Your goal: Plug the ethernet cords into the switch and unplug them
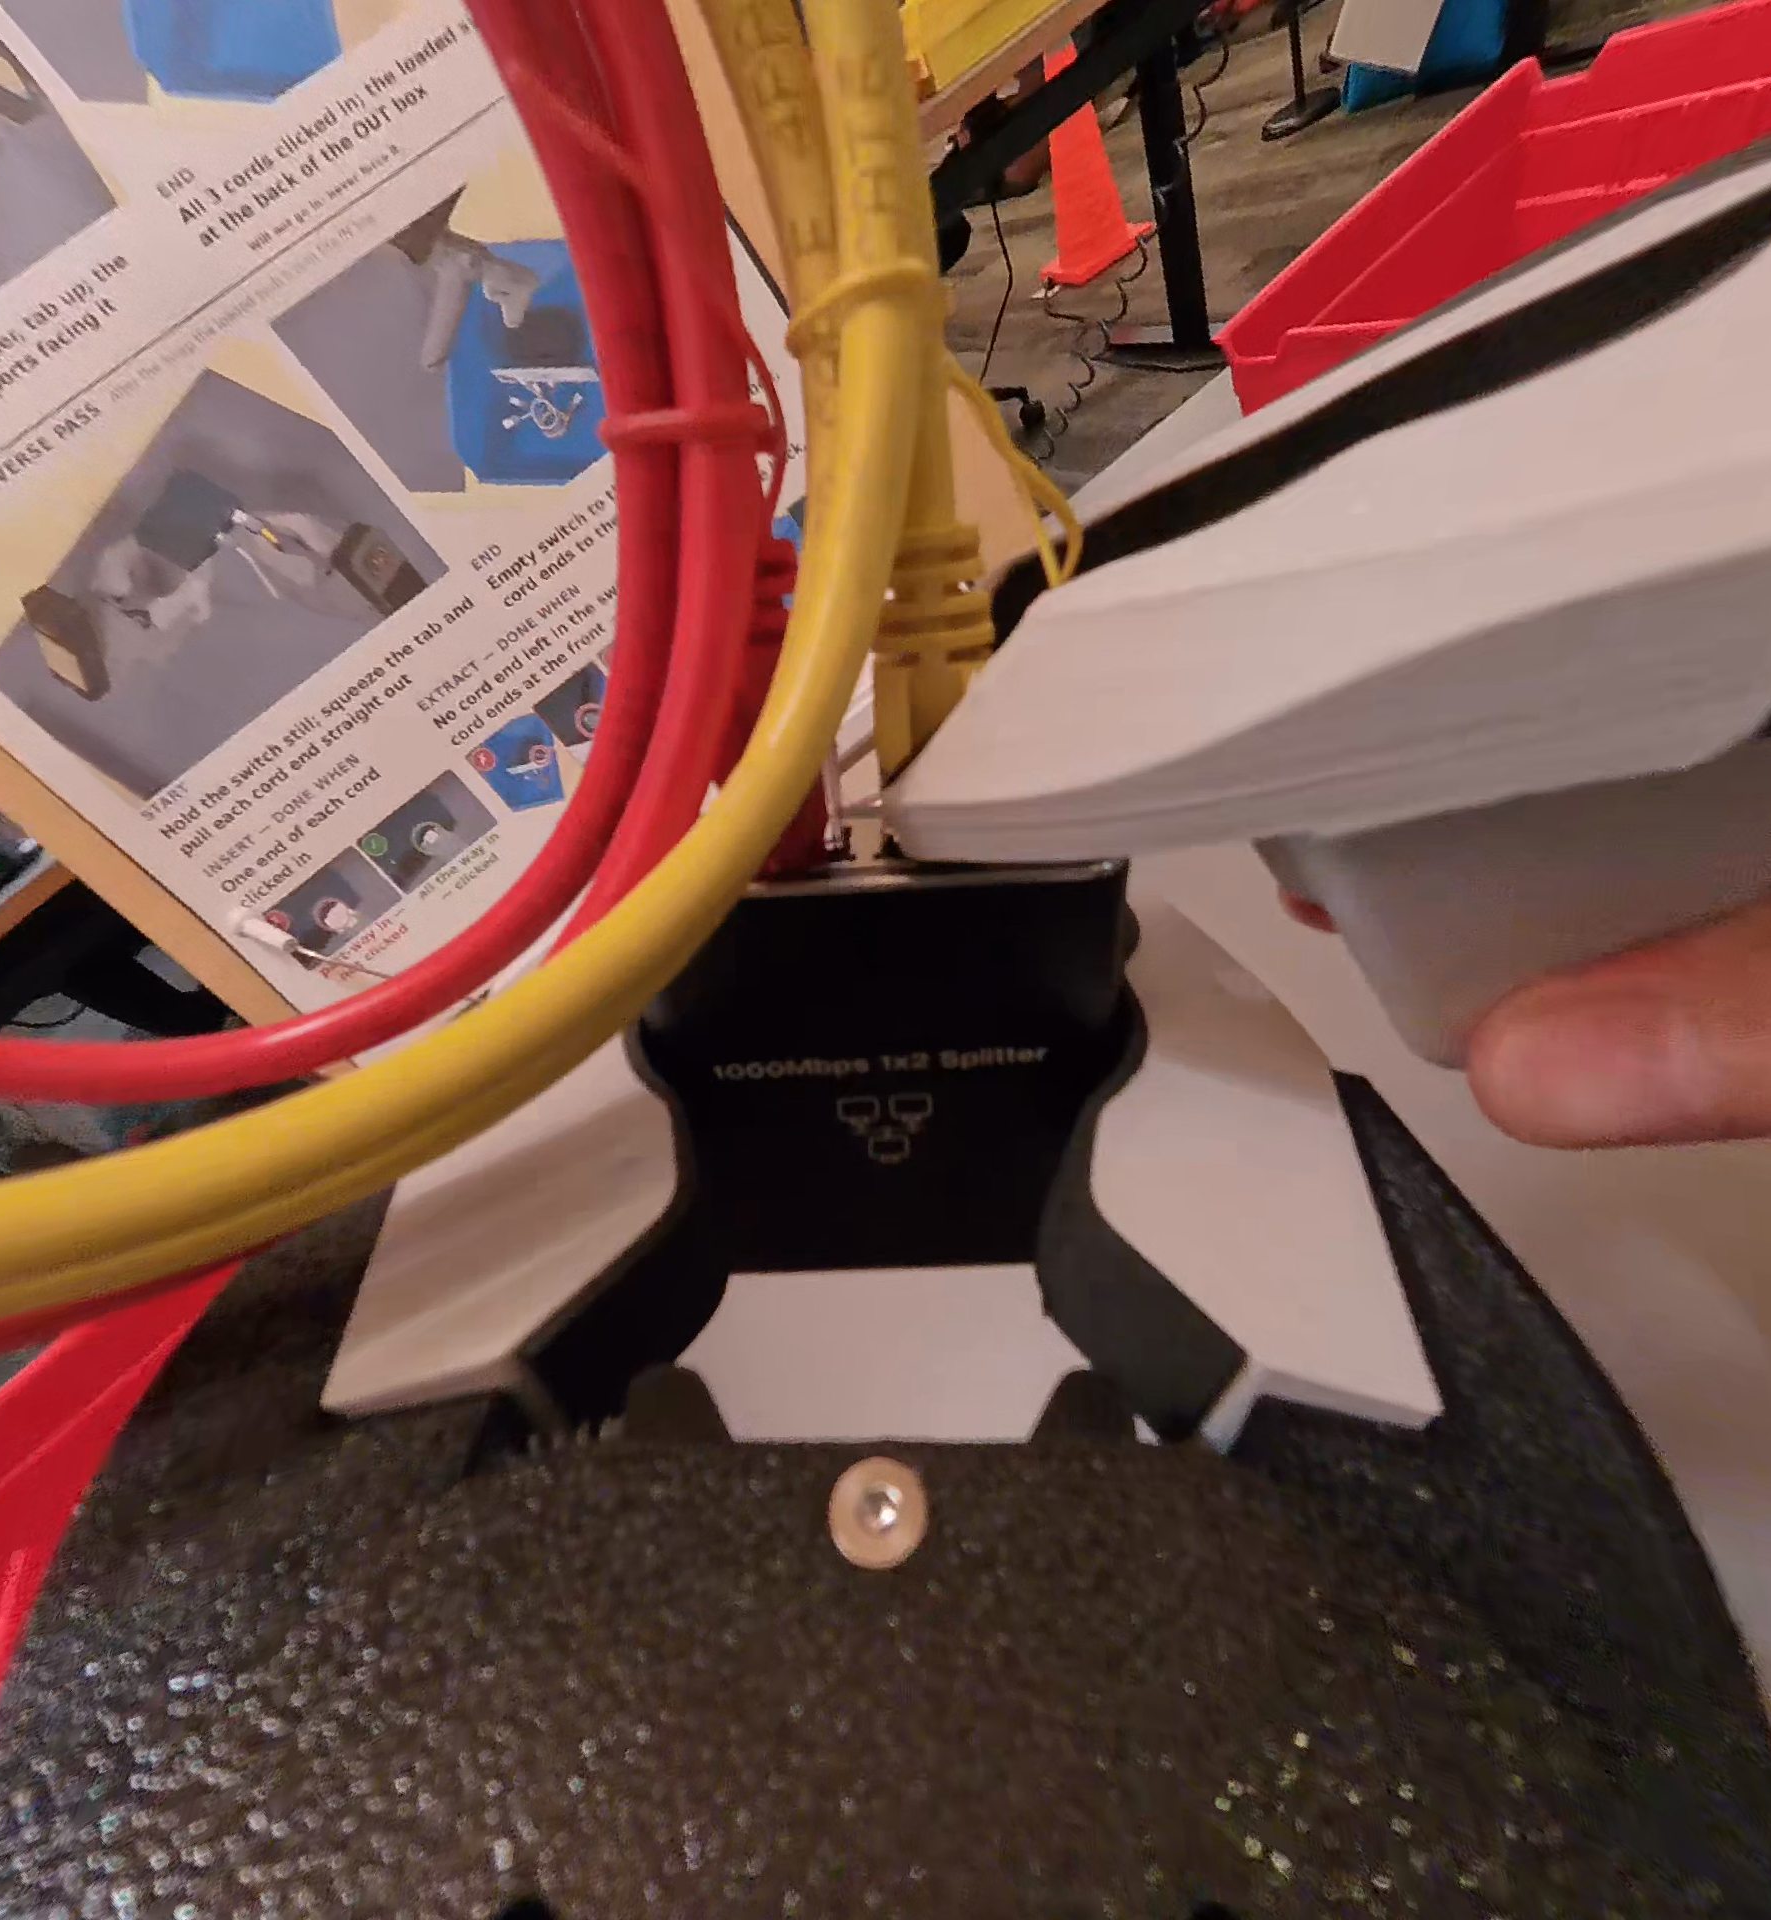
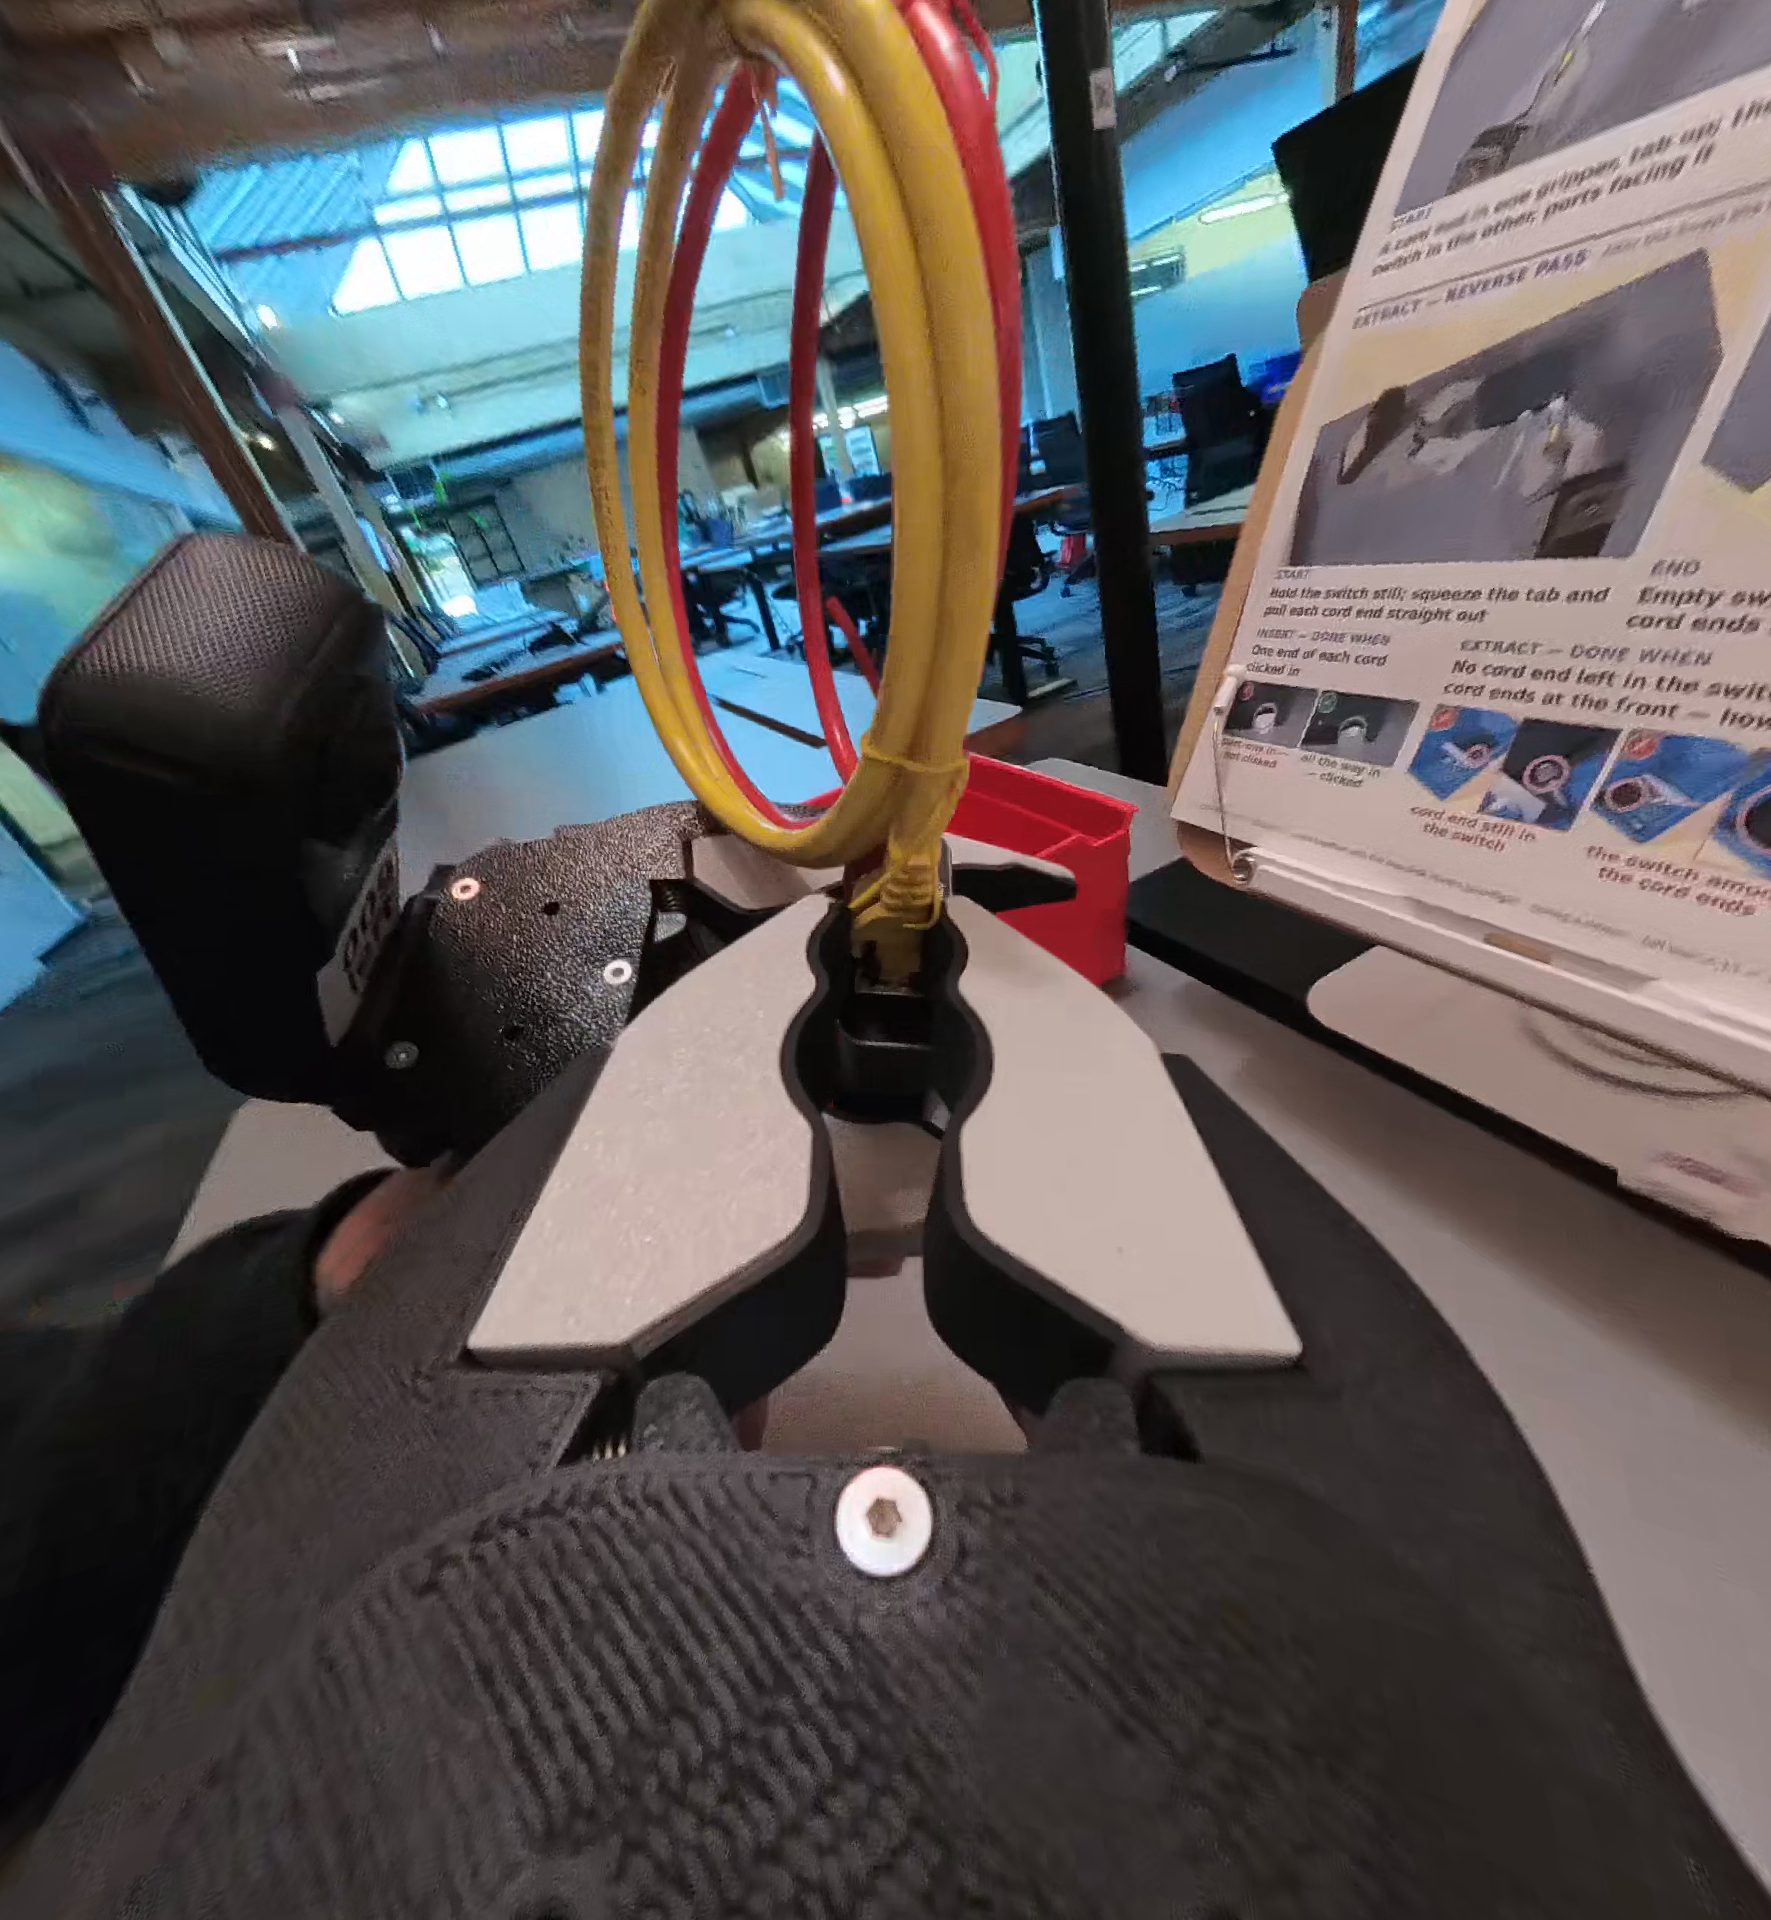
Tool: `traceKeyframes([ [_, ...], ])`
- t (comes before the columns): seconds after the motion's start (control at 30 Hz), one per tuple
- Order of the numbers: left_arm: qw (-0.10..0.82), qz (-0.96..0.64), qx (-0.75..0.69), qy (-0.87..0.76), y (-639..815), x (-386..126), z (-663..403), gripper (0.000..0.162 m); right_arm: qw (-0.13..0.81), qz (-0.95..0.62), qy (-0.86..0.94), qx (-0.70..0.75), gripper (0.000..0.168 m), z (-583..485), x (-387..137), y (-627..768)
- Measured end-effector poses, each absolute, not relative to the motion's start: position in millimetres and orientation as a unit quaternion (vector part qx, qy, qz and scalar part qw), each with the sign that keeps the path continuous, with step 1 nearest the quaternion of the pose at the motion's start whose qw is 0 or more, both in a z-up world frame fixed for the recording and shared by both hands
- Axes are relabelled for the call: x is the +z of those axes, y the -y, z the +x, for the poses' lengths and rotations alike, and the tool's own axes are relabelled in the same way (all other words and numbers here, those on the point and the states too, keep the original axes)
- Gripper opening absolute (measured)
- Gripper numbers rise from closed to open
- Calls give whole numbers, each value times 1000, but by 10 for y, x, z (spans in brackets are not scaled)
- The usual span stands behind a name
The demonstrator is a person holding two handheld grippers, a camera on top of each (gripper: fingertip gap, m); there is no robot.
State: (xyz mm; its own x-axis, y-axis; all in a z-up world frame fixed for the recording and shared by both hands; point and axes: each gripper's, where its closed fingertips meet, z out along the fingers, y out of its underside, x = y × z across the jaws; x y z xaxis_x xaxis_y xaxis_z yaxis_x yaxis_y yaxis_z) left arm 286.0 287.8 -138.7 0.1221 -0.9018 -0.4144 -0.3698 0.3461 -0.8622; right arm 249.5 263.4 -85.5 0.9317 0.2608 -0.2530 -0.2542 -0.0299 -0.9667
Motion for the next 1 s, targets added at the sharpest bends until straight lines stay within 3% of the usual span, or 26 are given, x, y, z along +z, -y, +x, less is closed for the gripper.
traceKeyframes([
  [0.07,551,-512,-239,-615,-2889,-1362,2849,80,699,-690,5,186,14,2477,-838,-2633],
  [0.2,563,-503,-228,-615,-2895,-1313,2838,78,702,-632,-50,324,14,2507,-800,-2632],
  [0.4,521,-521,-274,-618,-2852,-1466,2900,79,689,-709,10,146,15,2538,-924,-2663],
  [0.6,544,-509,-251,-618,-2880,-1391,2870,78,700,-642,-50,308,14,2560,-871,-2659],
  [0.93,548,-507,-241,-620,-2908,-1430,2879,78,695,-703,15,151,15,2559,-946,-2680],
  [1.0,516,-516,-301,-614,-2815,-1440,2906,78,697,-707,35,114,15,2553,-929,-2665],
])
